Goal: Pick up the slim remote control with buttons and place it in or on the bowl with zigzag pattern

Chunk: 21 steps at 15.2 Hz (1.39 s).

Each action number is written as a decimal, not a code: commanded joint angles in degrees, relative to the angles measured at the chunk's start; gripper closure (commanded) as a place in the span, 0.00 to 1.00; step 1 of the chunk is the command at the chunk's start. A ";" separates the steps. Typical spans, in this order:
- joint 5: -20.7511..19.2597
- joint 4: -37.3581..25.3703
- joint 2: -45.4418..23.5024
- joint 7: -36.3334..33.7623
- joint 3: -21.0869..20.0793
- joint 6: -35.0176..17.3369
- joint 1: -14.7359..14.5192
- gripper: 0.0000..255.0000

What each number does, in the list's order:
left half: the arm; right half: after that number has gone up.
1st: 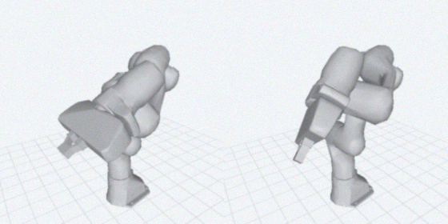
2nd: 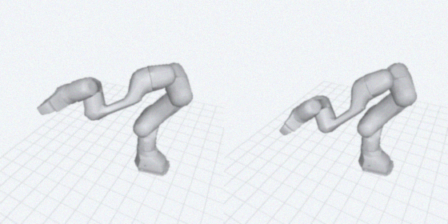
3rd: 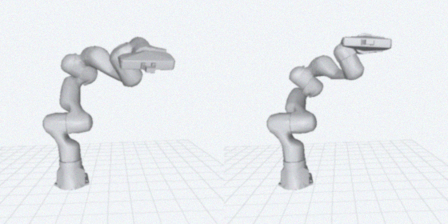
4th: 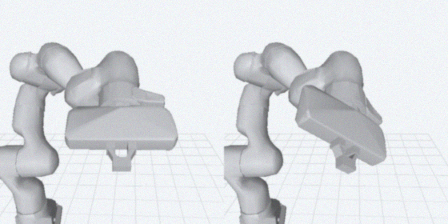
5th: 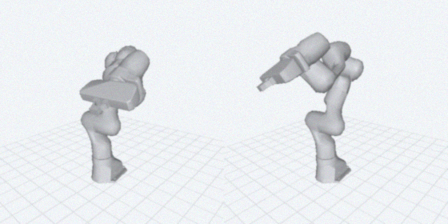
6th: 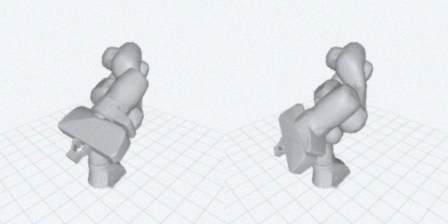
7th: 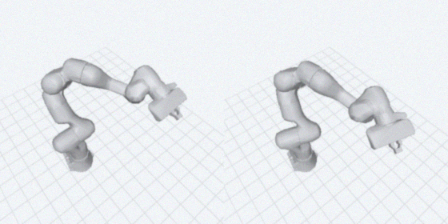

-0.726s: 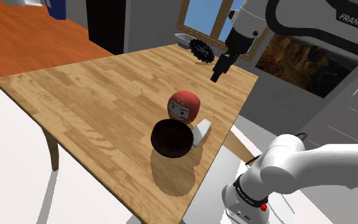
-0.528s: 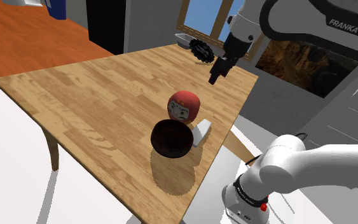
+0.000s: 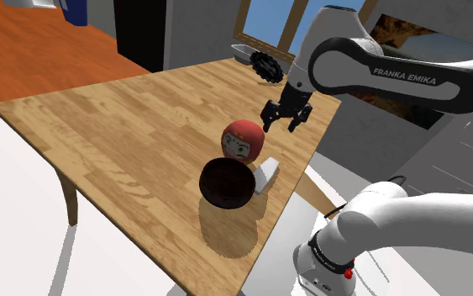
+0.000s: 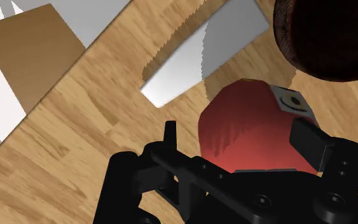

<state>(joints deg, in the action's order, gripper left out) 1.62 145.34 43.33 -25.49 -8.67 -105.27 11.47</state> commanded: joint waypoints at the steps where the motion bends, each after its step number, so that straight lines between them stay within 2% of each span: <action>1: 1.60 3.52 -0.23 -7.44 -1.33 -3.08 2.33 0.00; 7: 7.40 12.86 -2.32 -27.57 -5.60 -12.66 8.37 0.00; 10: 11.79 17.21 -4.15 -36.97 -8.99 -18.19 11.62 0.00; 13: 13.45 18.58 -5.34 -37.33 -10.83 -20.76 12.90 0.00; 14: 12.50 14.56 3.35 -36.78 -9.55 -24.78 12.73 0.00; 21: 12.63 16.90 -2.71 -37.50 -9.84 -20.03 12.54 0.00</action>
<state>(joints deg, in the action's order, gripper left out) 14.27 161.60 41.70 -63.19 -18.63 -125.94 23.86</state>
